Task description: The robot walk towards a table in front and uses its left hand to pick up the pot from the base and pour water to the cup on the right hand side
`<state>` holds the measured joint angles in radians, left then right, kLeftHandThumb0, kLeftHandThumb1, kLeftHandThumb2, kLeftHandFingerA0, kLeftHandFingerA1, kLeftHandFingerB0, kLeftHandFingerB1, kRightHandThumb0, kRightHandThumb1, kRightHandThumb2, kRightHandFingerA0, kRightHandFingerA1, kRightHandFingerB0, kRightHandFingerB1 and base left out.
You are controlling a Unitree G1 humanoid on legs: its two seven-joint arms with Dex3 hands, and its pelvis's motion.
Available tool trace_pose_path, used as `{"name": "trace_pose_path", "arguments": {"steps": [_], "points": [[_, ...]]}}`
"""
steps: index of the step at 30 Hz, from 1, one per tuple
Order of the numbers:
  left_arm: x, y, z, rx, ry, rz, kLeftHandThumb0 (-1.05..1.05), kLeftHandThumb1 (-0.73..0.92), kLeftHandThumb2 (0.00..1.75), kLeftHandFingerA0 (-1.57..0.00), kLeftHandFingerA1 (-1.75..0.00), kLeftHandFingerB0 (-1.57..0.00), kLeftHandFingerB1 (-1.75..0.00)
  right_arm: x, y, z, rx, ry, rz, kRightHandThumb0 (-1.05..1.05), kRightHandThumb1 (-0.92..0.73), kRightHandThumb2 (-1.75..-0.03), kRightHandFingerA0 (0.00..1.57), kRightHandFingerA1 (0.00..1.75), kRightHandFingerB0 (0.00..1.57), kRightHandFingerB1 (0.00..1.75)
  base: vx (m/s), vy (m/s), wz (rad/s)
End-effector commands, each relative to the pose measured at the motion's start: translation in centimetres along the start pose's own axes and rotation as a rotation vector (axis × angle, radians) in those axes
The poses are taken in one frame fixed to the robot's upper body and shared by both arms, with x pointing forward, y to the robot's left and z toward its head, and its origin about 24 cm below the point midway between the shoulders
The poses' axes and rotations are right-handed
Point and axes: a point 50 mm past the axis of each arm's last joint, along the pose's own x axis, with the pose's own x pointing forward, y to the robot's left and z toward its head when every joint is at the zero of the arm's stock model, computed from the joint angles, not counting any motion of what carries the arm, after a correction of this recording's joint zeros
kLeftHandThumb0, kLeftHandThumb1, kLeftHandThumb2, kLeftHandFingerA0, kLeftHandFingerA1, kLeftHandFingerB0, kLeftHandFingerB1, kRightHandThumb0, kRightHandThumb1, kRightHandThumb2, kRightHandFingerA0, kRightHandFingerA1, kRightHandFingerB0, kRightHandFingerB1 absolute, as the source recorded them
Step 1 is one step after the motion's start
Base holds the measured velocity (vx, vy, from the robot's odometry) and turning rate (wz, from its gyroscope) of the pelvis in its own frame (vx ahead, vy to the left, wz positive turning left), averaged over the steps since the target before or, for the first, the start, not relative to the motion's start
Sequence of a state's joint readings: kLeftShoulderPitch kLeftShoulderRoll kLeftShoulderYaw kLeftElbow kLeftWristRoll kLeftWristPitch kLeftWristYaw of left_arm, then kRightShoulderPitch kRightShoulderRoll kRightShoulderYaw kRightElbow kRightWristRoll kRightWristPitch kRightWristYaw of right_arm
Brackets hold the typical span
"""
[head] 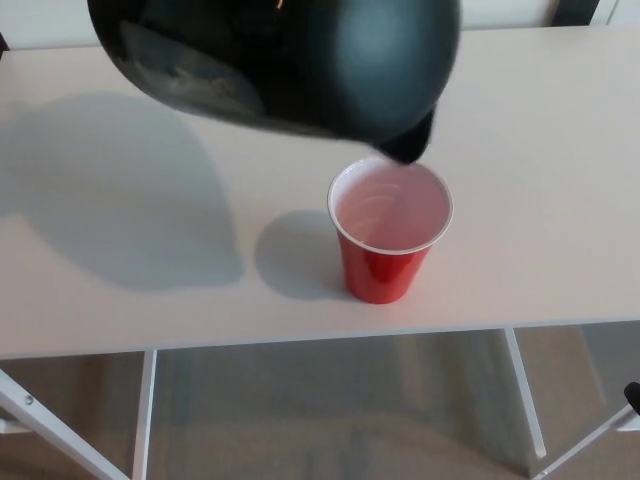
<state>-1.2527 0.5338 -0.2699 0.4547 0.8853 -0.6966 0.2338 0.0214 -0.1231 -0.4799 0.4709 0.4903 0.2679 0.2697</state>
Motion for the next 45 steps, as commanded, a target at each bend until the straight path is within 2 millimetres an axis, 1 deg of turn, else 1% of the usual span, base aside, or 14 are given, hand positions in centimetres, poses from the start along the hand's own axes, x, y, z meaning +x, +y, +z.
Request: {"name": "trace_pose_path", "arguments": {"steps": [1,2,4,5,10,11,13,14,18,19,24,31,35,45], "points": [[0.2,1.1,-1.1,0.04,0.059,0.041,-0.23,0.59,0.58,-0.83,-1.61,-0.8,-1.22,-0.2,-0.5,0.3,-0.015,0.002,-0.01,-0.3,-0.69,-0.6,0.18,0.62,0.21,0.44,0.0,0.0,0.0],[0.0,0.7,-1.0,0.038,0.048,0.033,-0.21,0.55,0.56,-0.87,-1.46,-0.92,-0.72,-0.2,-0.4,0.3,-0.015,0.002,-0.01,-0.31,-0.68,-0.59,0.2,0.64,0.21,0.44,0.0,0.0,0.0],[-0.3,0.3,-0.7,0.036,0.03,0.021,-0.21,0.55,0.56,-0.87,-1.46,-0.92,-0.72,-0.2,-0.3,0.3,-0.014,0.001,-0.01,-0.31,-0.68,-0.59,0.2,0.64,0.21,0.44,0.0,0.0,0.0],[-0.3,0.1,-0.6,0.037,0.027,0.016,-0.24,0.57,0.6,-0.86,-1.48,-0.89,-0.63,-0.2,-0.3,0.3,-0.014,0.0,-0.008,-0.28,-0.46,-0.94,0.19,0.61,0.15,0.54,0.0,0.0,0.0],[-0.3,-0.7,-0.3,0.058,0.007,0.003,-0.24,0.6,0.58,-0.87,-1.46,-0.89,-0.59,-0.1,0.0,0.6,-0.007,-0.008,0.002,-0.27,-0.45,-0.94,0.2,0.62,0.15,0.55,0.0,0.0,0.0],[-0.1,-1.2,-0.1,0.061,-0.015,-0.019,-0.32,0.47,0.83,-1.0,-1.21,-0.8,-0.71,-0.1,-0.1,0.7,-0.015,-0.011,0.006,-0.29,-0.44,-0.93,0.19,0.61,0.16,0.55,0.0,0.0,0.0],[-0.1,-1.4,-0.1,0.077,-0.023,-0.032,-0.3,0.6,0.59,-0.88,-1.38,-0.83,-0.56,0.0,-0.1,0.7,-0.012,-0.012,0.012,-0.34,-0.66,-0.59,0.18,0.64,0.23,0.49,0.0,0.0,0.0],[-0.1,-2.0,0.2,0.089,-0.035,-0.062,-0.26,0.58,0.58,-0.88,-1.34,-0.85,-0.59,0.0,-0.1,0.7,-0.009,-0.009,0.011,-0.29,-0.46,-0.94,0.21,0.63,0.15,0.55,0.0,0.0,0.0],[-0.4,-3.0,0.4,0.101,-0.045,-0.077,-0.27,0.52,0.56,-0.94,-1.27,-0.87,-0.61,0.0,0.1,0.7,0.001,-0.01,0.015,-0.27,-0.47,-0.95,0.2,0.62,0.15,0.55,0.0,0.0,0.0],[-0.5,-3.6,0.6,0.096,-0.037,-0.093,-0.28,0.54,0.58,-0.89,-1.38,-0.9,-0.71,0.0,0.1,0.7,-0.002,-0.012,0.024,-0.31,-0.69,-0.6,0.16,0.62,0.2,0.47,0.0,0.0,0.0],[-0.4,-4.6,0.8,0.131,-0.039,-0.14,-0.24,0.52,0.58,-0.8,-1.56,-0.86,-0.96,0.0,0.4,0.9,-0.01,-0.015,0.023,-0.27,-0.46,-0.94,0.2,0.62,0.15,0.55,0.0,0.0,0.0],[0.1,-5.8,1.1,0.15,-0.05,-0.141,-0.26,0.61,0.61,-0.82,-1.59,-0.81,-1.24,0.2,0.8,1.2,-0.024,-0.019,0.038,-0.37,-0.58,-0.76,0.19,0.62,0.17,0.5,0.0,0.0,0.0],[0.6,-6.0,1.4,0.163,-0.044,-0.164,-0.39,0.53,0.56,-0.79,-1.55,-0.85,-0.95,0.2,0.7,1.3,-0.027,-0.024,0.05,-0.3,-0.67,-0.59,0.17,0.63,0.2,0.45,0.0,0.0,0.0],[1.2,-6.1,1.8,0.244,-0.117,-0.124,-0.26,0.6,0.58,-0.94,-1.24,-0.84,-0.62,0.4,0.9,1.6,-0.037,-0.033,0.049,-0.28,-0.42,-0.92,0.18,0.61,0.15,0.55,0.0,0.0,0.0]]}}
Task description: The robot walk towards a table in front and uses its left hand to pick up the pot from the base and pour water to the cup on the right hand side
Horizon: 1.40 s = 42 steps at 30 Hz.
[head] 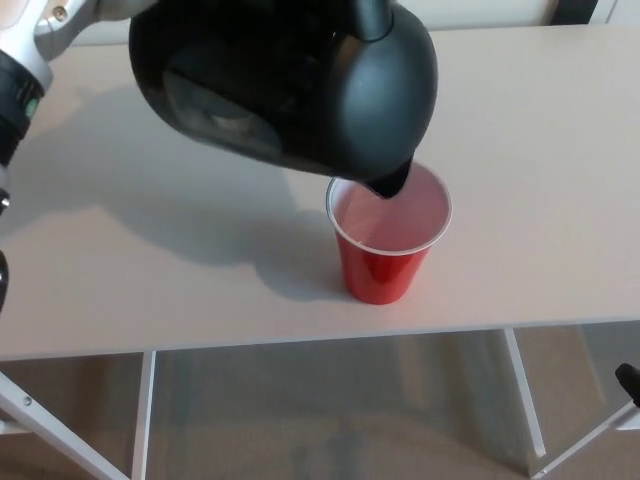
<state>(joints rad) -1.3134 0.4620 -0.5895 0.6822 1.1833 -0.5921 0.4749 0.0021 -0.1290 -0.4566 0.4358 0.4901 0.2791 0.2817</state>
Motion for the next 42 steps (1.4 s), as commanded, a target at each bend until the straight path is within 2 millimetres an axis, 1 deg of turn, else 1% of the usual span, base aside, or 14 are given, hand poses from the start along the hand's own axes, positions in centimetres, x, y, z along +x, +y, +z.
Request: {"name": "trace_pose_path", "arguments": {"steps": [1,10,11,12,14,16,17,18,20,24,28,39,40,42], "points": [[0.7,1.6,-1.0,0.106,0.014,0.098,-0.26,0.6,0.58,-0.95,-1.23,-0.85,-0.63,-0.1,-0.3,0.7,-0.012,-0.012,-0.002,-0.37,-0.55,-0.76,0.19,0.61,0.19,0.53,0.0,0.0,0.0],[0.5,1.4,-1.0,0.104,0.006,0.084,-0.29,0.61,0.58,-0.93,-1.22,-0.85,-0.62,-0.1,-0.3,0.9,-0.026,-0.017,-0.002,-0.29,-0.43,-0.92,0.18,0.6,0.15,0.55,0.0,0.0,0.0],[0.5,1.4,-1.0,0.105,0.007,0.086,-0.32,0.48,0.87,-0.99,-1.12,-0.82,-0.76,-0.1,-0.3,0.9,-0.027,-0.018,-0.008,-0.28,-0.42,-0.92,0.22,0.62,0.17,0.56,0.0,0.0,0.0],[0.5,1.4,-1.1,0.097,0.013,0.08,-0.31,0.6,0.59,-0.91,-1.28,-0.85,-0.63,-0.1,-0.3,0.8,-0.025,-0.019,-0.012,-0.29,-0.42,-0.92,0.26,0.65,0.17,0.56,0.0,0.0,0.0],[0.5,1.3,-1.1,-0.056,0.122,0.113,-0.41,0.38,0.77,-1.02,-1.29,-0.85,-0.76,-0.1,-0.3,0.8,-0.018,-0.016,-0.013,-0.28,-0.43,-0.92,0.19,0.6,0.16,0.55,0.0,0.0,0.0],[0.2,1.2,-1.4,-0.255,0.24,0.124,-0.18,0.66,0.61,-0.76,-1.6,-0.64,-1.33,-0.1,-0.2,0.7,-0.015,-0.016,-0.004,-0.32,-0.66,-0.59,0.16,0.57,0.21,0.48,0.0,0.0,0.0],[0.1,1.2,-1.5,-0.332,0.3,0.137,-0.18,0.66,0.61,-0.76,-1.6,-0.64,-1.33,-0.2,-0.2,0.7,-0.01,-0.018,0.004,-0.32,-0.66,-0.59,0.16,0.57,0.21,0.48,0.0,0.0,0.0],[-0.2,1.3,-2.0,-0.473,0.415,0.183,-0.22,0.73,0.62,-0.8,-1.13,-0.65,-0.64,-0.1,-0.2,0.6,-0.018,-0.016,0.001,-0.38,-0.55,-0.77,0.18,0.61,0.19,0.53,0.0,0.0,0.0],[-0.8,1.4,-3.1,-0.692,0.583,0.244,-0.22,0.75,0.62,-0.71,-1.55,-0.72,-0.87,-0.2,-0.3,0.5,-0.022,-0.012,0.002,-0.4,-0.54,-0.77,0.19,0.63,0.19,0.53,0.0,0.0,0.0],[-2.6,0.2,-4.7,-0.914,0.78,0.269,-0.22,0.79,0.63,-0.82,-1.7,-0.7,-1.38,-0.5,-0.6,0.2,-0.022,-0.005,-0.01,-0.26,-0.44,-0.93,0.2,0.61,0.16,0.56,0.0,0.0,0.0],[-5.7,-2.3,-5.1,-1.097,0.969,0.272,-0.22,0.78,0.64,-0.79,-1.55,-0.71,-1.12,-0.8,-0.9,-0.3,-0.016,0.015,-0.016,-0.27,-0.45,-0.93,0.22,0.63,0.15,0.55,0.0,0.0,0.0],[-10.1,-4.6,-5.3,-1.492,1.17,0.475,-0.22,0.78,0.64,-0.73,-1.62,-0.65,-1.19,-1.3,-1.2,-0.8,-0.021,0.024,-0.026,-0.28,-0.47,-0.95,0.21,0.63,0.15,0.55,0.0,0.0,0.0],[-10.5,-4.7,-5.4,-1.523,1.193,0.498,-0.32,0.6,0.93,-0.97,-1.29,-0.71,-1.02,-1.4,-1.2,-0.8,-0.013,0.024,-0.029,-0.27,-0.46,-0.95,0.23,0.64,0.17,0.56,0.0,0.0,0.0],[-11.5,-5.2,-5.5,-1.573,1.25,0.548,-0.21,0.77,0.65,-0.72,-1.62,-0.62,-1.24,-1.4,-1.2,-0.8,-0.02,0.026,-0.028,-0.27,-0.47,-0.96,0.28,0.68,0.15,0.55,0.0,0.0,0.0]]}}
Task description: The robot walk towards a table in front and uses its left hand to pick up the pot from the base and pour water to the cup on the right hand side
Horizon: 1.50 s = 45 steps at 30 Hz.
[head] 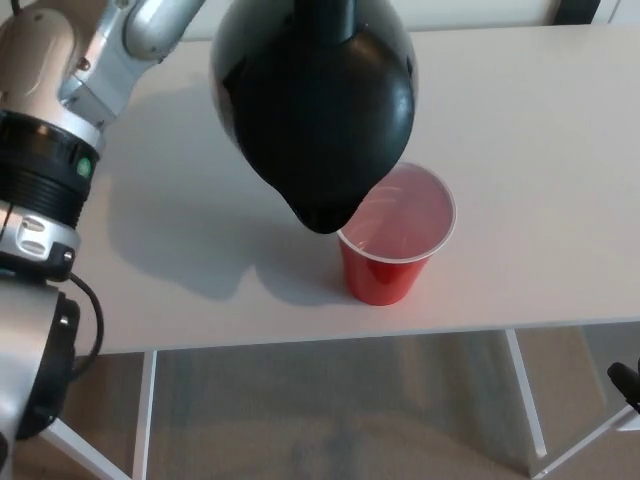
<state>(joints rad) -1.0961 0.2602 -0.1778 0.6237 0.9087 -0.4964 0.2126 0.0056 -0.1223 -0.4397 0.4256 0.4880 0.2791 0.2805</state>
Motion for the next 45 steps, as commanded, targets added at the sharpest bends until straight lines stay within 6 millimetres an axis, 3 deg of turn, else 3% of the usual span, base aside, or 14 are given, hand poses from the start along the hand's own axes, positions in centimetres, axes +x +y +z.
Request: {"name": "trace_pose_path", "arguments": {"steps": [1,3,4,6,7,11,12,13,20,21,22,27,29,45], "points": [[-7.0,1.1,-9.5,-1.125,0.812,0.381,-0.21,0.77,0.65,-0.72,-1.62,-0.62,-1.24,-1.5,-1.7,-0.7,-0.01,0.019,-0.042,-0.27,-0.47,-0.96,0.28,0.68,0.15,0.55,0.0,0.0,0.0],[-7.3,1.2,-9.8,-1.135,0.828,0.392,-0.2,0.77,0.66,-0.72,-1.62,-0.62,-1.25,-1.5,-1.7,-0.6,-0.013,0.019,-0.039,-0.27,-0.47,-0.96,0.29,0.69,0.15,0.55,0.0,0.0,0.0],[-7.5,1.2,-10.0,-1.142,0.835,0.399,-0.19,0.76,0.66,-0.76,-1.62,-0.65,-1.28,-1.5,-1.7,-0.6,-0.016,0.019,-0.036,-0.31,-0.68,-0.6,0.23,0.83,0.22,0.48,0.0,0.0,0.0],[-7.9,1.2,-10.3,-1.168,0.852,0.424,-0.18,0.77,0.66,-0.73,-1.63,-0.67,-1.24,-1.5,-1.6,-0.6,-0.015,0.016,-0.035,-0.3,-0.68,-0.6,0.22,0.79,0.22,0.48,0.0,0.0,0.0],[-8.2,1.2,-10.6,-1.188,0.871,0.452,-0.18,0.78,0.65,-0.73,-1.63,-0.66,-1.24,-1.4,-1.6,-0.6,-0.013,0.014,-0.034,-0.27,-0.48,-0.96,0.24,0.66,0.13,0.54,0.0,0.0,0.0],[-9.1,1.0,-10.9,-1.22,0.916,0.479,-0.17,0.77,0.66,-0.69,-1.64,-0.63,-1.25,-1.5,-1.7,-0.5,-0.015,0.014,-0.031,-0.31,-0.7,-0.6,0.21,0.83,0.2,0.48,0.0,0.0,0.0],[-9.6,0.8,-11.0,-1.234,0.933,0.492,-0.17,0.78,0.64,-0.69,-1.64,-0.61,-1.25,-1.5,-1.7,-0.5,-0.012,0.014,-0.032,-0.26,-0.49,-0.97,0.27,0.68,0.15,0.55,0.0,0.0,0.0],[-9.9,0.6,-11.1,-1.247,0.942,0.5,-0.14,0.78,0.64,-0.75,-1.64,-0.6,-1.28,-1.5,-1.6,-0.6,-0.007,0.015,-0.033,-0.3,-0.71,-0.6,0.22,0.86,0.21,0.49,0.0,0.0,0.0],[-12.4,-1.3,-11.0,-1.352,1.042,0.586,-0.13,0.8,0.63,-0.73,-1.71,-0.66,-1.22,-1.6,-1.6,-0.9,0.002,0.018,-0.028,-0.3,-0.71,-0.6,0.22,0.85,0.2,0.46,0.0,0.0,0.0],[-13.2,-2.0,-10.9,-1.368,1.069,0.594,-0.12,0.82,0.61,-0.75,-1.71,-0.65,-1.26,-1.6,-1.6,-0.9,0.007,0.016,-0.025,-0.26,-0.48,-0.96,0.28,0.69,0.12,0.54,0.0,0.0,0.0],[-13.6,-2.4,-10.9,-1.378,1.085,0.6,-0.15,0.8,0.62,-0.87,-1.72,-0.73,-1.27,-1.6,-1.6,-0.8,0.009,0.016,-0.025,-0.29,-0.7,-0.59,0.21,0.83,0.2,0.46,0.0,0.0,0.0],[-15.0,-3.7,-11.0,-1.423,1.135,0.62,-0.1,0.77,0.69,-0.77,-1.71,-0.72,-1.29,-1.5,-1.6,-0.7,0.003,0.013,-0.032,-0.31,-0.67,-0.59,0.25,0.87,0.22,0.48,0.0,0.0,0.0],[-15.2,-4.1,-10.9,-1.444,1.162,0.631,-0.11,0.75,0.71,-0.8,-1.69,-0.75,-1.27,-1.5,-1.6,-0.6,-0.016,0.01,-0.026,-0.29,-0.47,-0.95,0.32,0.71,0.14,0.54,0.0,0.0,0.0],[-16.1,-9.5,-5.5,-1.64,1.288,0.512,-0.11,0.77,0.75,-0.77,-1.68,-0.78,-1.23,-1.2,-1.1,-0.3,-0.011,0.005,-0.028,-0.33,-0.7,-0.59,0.25,0.85,0.25,0.54,0.0,0.0,0.0]]}}
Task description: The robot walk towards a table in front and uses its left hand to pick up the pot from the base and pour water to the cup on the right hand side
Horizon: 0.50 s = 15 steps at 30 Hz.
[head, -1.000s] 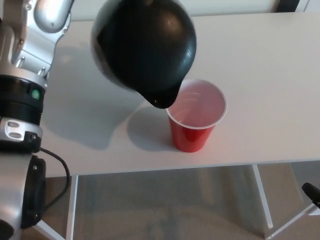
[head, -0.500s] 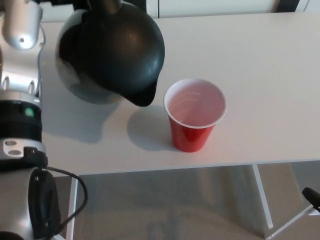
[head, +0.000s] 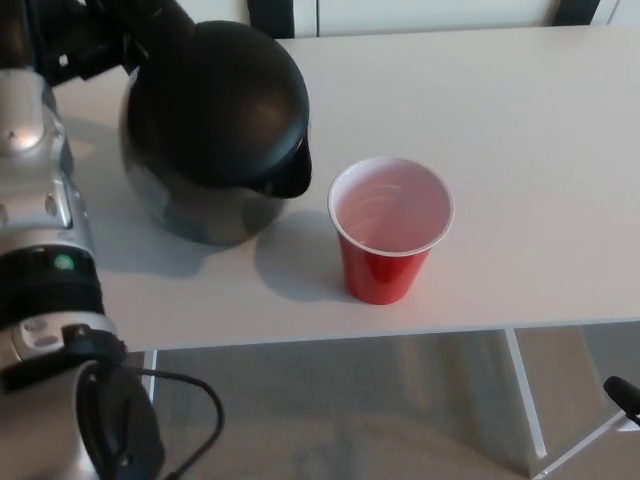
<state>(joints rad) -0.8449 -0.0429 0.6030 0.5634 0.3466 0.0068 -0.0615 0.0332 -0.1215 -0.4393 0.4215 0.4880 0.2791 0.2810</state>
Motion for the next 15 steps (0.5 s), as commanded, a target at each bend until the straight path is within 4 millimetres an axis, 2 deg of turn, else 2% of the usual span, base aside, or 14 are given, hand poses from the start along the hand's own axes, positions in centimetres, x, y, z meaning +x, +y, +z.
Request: {"name": "trace_pose_path", "arguments": {"steps": [1,2,3,4,6,7,8,9,10,12,13,14,15], "points": [[-3.2,-1.9,-4.7,-0.578,0.341,0.018,-0.11,0.77,0.75,-0.77,-1.68,-0.78,-1.23,-0.7,-0.6,0.3,-0.009,-0.013,-0.012,-0.33,-0.7,-0.59,0.25,0.85,0.25,0.54,0.0,0.0,0.0],[-3.6,-2.4,-4.9,-0.575,0.352,0.013,-0.12,0.77,0.76,-0.77,-1.72,-0.78,-1.29,-0.7,-0.5,0.4,-0.014,-0.015,-0.01,-0.33,-0.71,-0.6,0.26,0.87,0.26,0.54,0.0,0.0,0.0],[-3.8,-2.6,-5.0,-0.577,0.362,0.015,-0.12,0.76,0.77,-0.77,-1.72,-0.77,-1.31,-0.7,-0.5,0.4,-0.021,-0.015,-0.01,-0.4,-0.58,-0.82,0.29,0.75,0.25,0.57,0.0,0.0,0.0],[-4.0,-2.8,-5.1,-0.58,0.368,0.014,-0.11,0.75,0.79,-0.76,-1.72,-0.75,-1.32,-0.7,-0.4,0.4,-0.02,-0.016,-0.008,-0.34,-0.7,-0.59,0.24,0.81,0.24,0.51,0.0,0.0,0.0],[-4.4,-3.1,-5.3,-0.58,0.377,0.007,-0.09,0.73,0.81,-0.75,-1.72,-0.72,-1.32,-0.7,-0.4,0.5,-0.014,-0.022,0.003,-0.34,-0.7,-0.6,0.22,0.83,0.22,0.51,0.0,0.0,0.0],[-4.6,-3.3,-5.5,-0.579,0.382,0.003,-0.09,0.74,0.8,-0.75,-1.72,-0.72,-1.33,-0.7,-0.5,0.6,-0.013,-0.024,0.006,-0.29,-0.48,-0.97,0.3,0.7,0.15,0.55,0.0,0.0,0.0],[-4.7,-3.3,-5.5,-0.581,0.386,0.001,-0.09,0.74,0.8,-0.75,-1.72,-0.72,-1.33,-0.7,-0.5,0.6,-0.012,-0.024,0.004,-0.29,-0.48,-0.97,0.3,0.7,0.15,0.55,0.0,0.0,0.0],[-5.0,-3.5,-5.8,-0.561,0.389,-0.012,-0.07,0.72,0.8,-0.9,-1.69,-0.73,-1.35,-0.6,-0.5,0.7,-0.018,-0.024,0.004,-0.34,-0.69,-0.6,0.21,0.77,0.22,0.49,0.0,0.0,0.0],[-5.1,-3.5,-5.8,-0.561,0.392,-0.015,-0.13,0.78,0.77,-0.73,-1.75,-0.67,-1.39,-0.6,-0.5,0.7,-0.018,-0.025,0.005,-0.35,-0.69,-0.6,0.22,0.79,0.22,0.49,0.0,0.0,0.0],[-5.3,-3.4,-6.0,-0.568,0.403,-0.017,-0.13,0.81,0.71,-0.72,-1.73,-0.67,-1.38,-0.6,-0.5,0.7,-0.013,-0.024,0.011,-0.35,-0.69,-0.6,0.23,0.83,0.22,0.49,0.0,0.0,0.0],[-5.4,-3.4,-6.1,-0.569,0.405,-0.017,-0.11,0.81,0.73,-0.8,-1.62,-0.69,-1.29,-0.6,-0.4,0.6,-0.014,-0.025,0.011,-0.34,-0.7,-0.59,0.26,0.88,0.22,0.49,0.0,0.0,0.0],[-5.5,-3.3,-6.2,-0.57,0.408,-0.018,-0.11,0.81,0.73,-0.8,-1.62,-0.69,-1.29,-0.6,-0.4,0.6,-0.015,-0.025,0.011,-0.34,-0.7,-0.59,0.26,0.88,0.22,0.49,0.0,0.0,0.0],[-5.5,-3.3,-6.1,-0.569,0.405,-0.018,-0.12,0.78,0.74,-0.75,-1.53,-0.71,-1.19,-0.6,-0.3,0.7,-0.011,-0.026,0.012,-0.33,-0.7,-0.6,0.25,0.86,0.22,0.48,0.0,0.0,0.0]]}}
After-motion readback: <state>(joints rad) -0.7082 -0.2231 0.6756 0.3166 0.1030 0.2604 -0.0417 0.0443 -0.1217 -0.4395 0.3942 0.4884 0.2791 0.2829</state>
